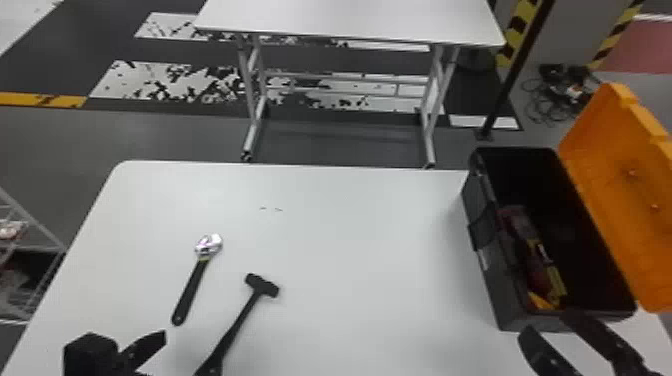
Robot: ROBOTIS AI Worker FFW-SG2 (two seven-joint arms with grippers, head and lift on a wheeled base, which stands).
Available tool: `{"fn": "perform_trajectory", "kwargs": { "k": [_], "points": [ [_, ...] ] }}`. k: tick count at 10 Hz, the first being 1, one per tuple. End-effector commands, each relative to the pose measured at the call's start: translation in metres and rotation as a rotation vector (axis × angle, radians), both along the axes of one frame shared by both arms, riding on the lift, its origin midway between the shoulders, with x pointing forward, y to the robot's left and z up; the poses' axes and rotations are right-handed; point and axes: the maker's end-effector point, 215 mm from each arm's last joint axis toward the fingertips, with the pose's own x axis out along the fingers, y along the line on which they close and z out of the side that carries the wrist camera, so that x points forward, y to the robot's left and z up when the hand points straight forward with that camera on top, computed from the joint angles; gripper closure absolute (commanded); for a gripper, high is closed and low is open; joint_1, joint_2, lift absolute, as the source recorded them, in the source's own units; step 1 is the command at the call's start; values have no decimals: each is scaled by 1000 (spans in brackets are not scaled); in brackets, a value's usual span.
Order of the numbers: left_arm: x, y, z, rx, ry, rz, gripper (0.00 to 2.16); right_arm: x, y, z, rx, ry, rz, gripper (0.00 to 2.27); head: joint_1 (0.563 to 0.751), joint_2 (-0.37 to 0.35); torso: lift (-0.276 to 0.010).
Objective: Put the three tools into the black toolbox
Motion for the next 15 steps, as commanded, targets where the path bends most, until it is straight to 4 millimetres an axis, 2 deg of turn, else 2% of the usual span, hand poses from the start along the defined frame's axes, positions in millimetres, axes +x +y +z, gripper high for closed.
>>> {"fn": "perform_trajectory", "kwargs": {
  "k": [1, 2, 4, 5, 8, 10, 15],
  "points": [
    [-1, -9, -6, 42, 11, -29, 83, 2, 0, 2, 9, -7, -3, 110, 695, -44, -51],
    [0, -14, -8, 61, 11, -56, 90, 3, 1, 3, 13, -12, -1, 110, 695, -56, -51],
    [2, -11, -12, 147, 12, -78, 87, 6, 1, 7, 23, -23, -1, 110, 695, -67, -51],
    [-3, -6, -22, 179, 49, -83, 83, 7, 0, 8, 25, -25, 1, 110, 695, -68, -51],
    [-2, -11, -30, 175, 51, -90, 83, 6, -7, 14, 41, -34, -2, 110, 695, -62, -51],
    [1, -21, -31, 160, 19, -103, 90, 5, -9, 17, 45, -41, -2, 110, 695, -89, -51],
    [-2, -21, -49, 155, 35, -98, 134, 3, -15, 23, 62, -52, -5, 110, 695, -117, -51]
  ]
}}
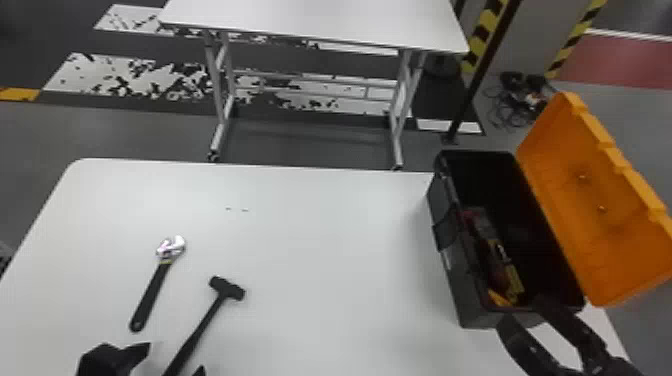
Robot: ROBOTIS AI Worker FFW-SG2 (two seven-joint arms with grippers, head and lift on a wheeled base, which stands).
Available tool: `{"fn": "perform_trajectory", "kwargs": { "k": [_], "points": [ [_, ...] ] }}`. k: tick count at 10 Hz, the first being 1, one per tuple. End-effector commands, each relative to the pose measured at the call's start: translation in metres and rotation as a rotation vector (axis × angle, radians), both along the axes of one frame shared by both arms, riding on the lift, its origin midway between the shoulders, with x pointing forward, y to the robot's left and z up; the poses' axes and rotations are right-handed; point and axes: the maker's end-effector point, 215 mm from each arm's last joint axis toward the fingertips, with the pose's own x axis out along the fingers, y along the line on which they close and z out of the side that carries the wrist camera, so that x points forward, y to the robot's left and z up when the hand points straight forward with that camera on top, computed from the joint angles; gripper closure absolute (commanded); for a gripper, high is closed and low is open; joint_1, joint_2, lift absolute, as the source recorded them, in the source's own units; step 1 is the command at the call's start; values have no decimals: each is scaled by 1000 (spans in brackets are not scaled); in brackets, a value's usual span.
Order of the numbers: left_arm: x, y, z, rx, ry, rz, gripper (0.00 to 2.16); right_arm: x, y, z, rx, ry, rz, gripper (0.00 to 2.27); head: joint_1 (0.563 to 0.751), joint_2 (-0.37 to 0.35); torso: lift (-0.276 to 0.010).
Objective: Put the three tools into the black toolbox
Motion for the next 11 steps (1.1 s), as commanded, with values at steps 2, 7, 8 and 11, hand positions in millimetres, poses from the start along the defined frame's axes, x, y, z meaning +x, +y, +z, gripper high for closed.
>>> {"fn": "perform_trajectory", "kwargs": {
  "k": [2, 7, 8, 11],
  "points": [
    [1, -1, -6, -7, -9, -1, 134, -1, -2, 4, 13, -9, -1, 110, 695, -123, -51],
    [-2, -2, -11, -8, 3, 1, 319, -3, -5, 7, 26, -15, -5, 110, 695, -132, -51],
    [-3, -1, -12, -8, 9, 3, 788, -2, -6, 9, 29, -19, -7, 110, 695, -135, -51],
    [-7, 4, -17, 4, 28, 17, 1980, -2, -6, 9, 32, -20, -7, 110, 695, -134, -51]
  ]
}}
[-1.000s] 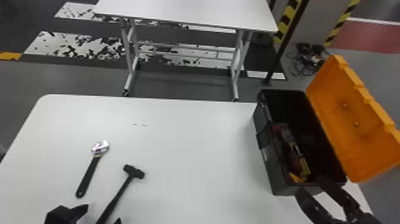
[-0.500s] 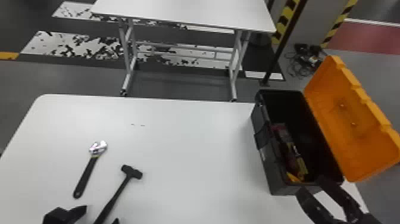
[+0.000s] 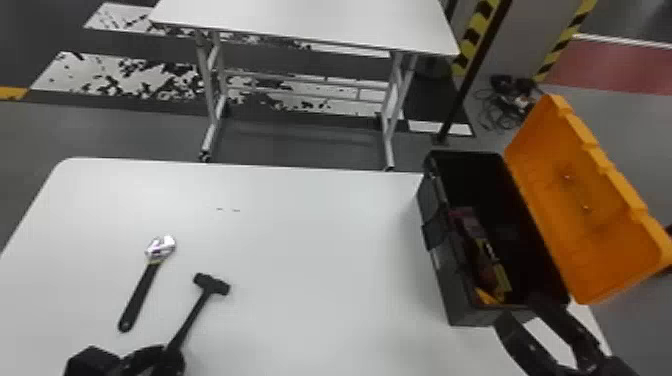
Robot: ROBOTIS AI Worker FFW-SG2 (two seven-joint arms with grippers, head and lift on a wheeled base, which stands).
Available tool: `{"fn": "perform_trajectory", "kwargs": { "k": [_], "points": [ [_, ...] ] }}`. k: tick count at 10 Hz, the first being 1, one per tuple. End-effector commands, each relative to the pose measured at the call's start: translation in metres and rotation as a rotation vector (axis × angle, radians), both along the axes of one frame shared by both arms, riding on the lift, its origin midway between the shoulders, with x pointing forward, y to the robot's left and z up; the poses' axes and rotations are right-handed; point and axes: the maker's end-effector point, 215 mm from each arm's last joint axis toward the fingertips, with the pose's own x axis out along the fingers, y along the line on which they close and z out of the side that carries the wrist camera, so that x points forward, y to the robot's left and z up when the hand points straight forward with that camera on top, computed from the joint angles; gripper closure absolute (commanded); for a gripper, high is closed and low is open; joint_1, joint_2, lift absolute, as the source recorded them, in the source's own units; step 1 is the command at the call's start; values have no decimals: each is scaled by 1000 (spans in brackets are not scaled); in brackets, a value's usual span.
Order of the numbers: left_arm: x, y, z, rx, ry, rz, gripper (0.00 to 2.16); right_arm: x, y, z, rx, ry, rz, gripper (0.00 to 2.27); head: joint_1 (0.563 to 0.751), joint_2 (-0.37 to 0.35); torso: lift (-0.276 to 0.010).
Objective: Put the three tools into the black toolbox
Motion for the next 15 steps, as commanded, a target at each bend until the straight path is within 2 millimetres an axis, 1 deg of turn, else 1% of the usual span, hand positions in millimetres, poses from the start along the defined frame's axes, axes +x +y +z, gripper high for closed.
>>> {"fn": "perform_trajectory", "kwargs": {
  "k": [1, 3, 4, 6, 9, 10, 11, 13, 15],
  "points": [
    [0, -1, 1, -2, -1, -4, 2148, 0, 0, 0, 3, 0, -2, 110, 695, -130, -51],
    [1, -9, 7, -9, -15, -12, 2148, 0, 0, 1, 2, -2, -2, 110, 695, -131, -51],
    [3, -12, 14, -10, -37, -15, 2148, 0, 0, 1, 4, -1, -3, 110, 695, -138, -51],
    [4, -20, 33, -13, -70, -23, 2148, 2, 2, 3, 6, -5, 2, 110, 695, -155, -51],
    [11, -34, 67, -18, -133, -32, 2148, 4, 4, 5, 10, -5, 6, 110, 695, -174, -51],
    [13, -39, 77, -21, -150, -35, 2148, 5, 7, 3, 21, 13, 16, 110, 695, -183, -51],
    [15, -50, 88, -34, -170, -48, 2148, 7, 13, 7, 29, 16, 30, 110, 695, -186, -51],
    [17, -77, 106, -68, -197, -86, 2148, 13, 31, 10, 67, 53, 71, 110, 695, -200, -51],
    [18, -111, 126, -101, -234, -138, 2148, 17, 48, 9, 105, 108, 108, 110, 695, -223, -51]
  ]
}}
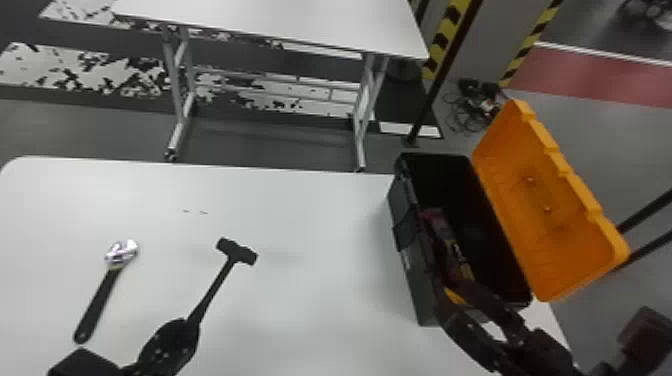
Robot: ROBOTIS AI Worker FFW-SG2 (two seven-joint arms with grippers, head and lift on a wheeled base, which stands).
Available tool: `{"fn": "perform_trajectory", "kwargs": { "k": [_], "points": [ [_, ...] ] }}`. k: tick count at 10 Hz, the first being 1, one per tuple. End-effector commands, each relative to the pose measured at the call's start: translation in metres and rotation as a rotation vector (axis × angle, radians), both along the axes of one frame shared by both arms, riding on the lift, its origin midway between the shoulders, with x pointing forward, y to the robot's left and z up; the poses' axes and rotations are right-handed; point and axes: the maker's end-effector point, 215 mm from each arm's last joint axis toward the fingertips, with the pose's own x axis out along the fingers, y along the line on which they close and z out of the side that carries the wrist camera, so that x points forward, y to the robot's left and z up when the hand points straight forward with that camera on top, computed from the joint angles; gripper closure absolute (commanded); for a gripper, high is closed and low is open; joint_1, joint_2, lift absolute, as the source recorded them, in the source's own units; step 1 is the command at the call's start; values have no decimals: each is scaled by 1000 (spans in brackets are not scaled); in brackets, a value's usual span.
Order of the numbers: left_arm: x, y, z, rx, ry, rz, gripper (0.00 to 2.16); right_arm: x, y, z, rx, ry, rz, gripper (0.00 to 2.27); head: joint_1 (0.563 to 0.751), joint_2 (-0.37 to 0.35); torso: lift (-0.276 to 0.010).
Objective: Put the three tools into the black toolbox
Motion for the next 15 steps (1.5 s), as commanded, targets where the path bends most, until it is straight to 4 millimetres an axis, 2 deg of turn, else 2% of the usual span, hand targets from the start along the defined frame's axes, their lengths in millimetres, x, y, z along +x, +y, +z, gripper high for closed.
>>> {"fn": "perform_trajectory", "kwargs": {
  "k": [1, 3, 4, 6, 8, 12, 15],
  "points": [
    [0, -26, 17, -30, -28, -39, 2148, 2, 10, 2, 10, 18, 22, 110, 695, -237, -51],
    [2, -44, 36, -73, -47, -66, 2148, 4, 12, 1, 2, 20, 23, 110, 695, -268, -51],
    [3, -49, 49, -164, -37, -79, 2148, 5, 11, 1, 0, 23, 22, 110, 695, -290, -51],
    [2, -47, 78, -382, -20, -123, 2148, 4, 11, 0, 1, 27, 23, 110, 695, -327, -51],
    [-7, -44, 96, -523, -13, -178, 2148, 2, 16, -3, 8, 48, 32, 110, 695, -323, -51],
    [-28, -58, 103, -647, 39, -268, 2148, -5, 54, -5, 45, 76, 101, 110, 695, -294, -51],
    [-32, -64, 102, -664, 50, -286, 2148, -18, 100, 0, 79, 95, 183, 110, 695, -248, -51]
  ]
}}
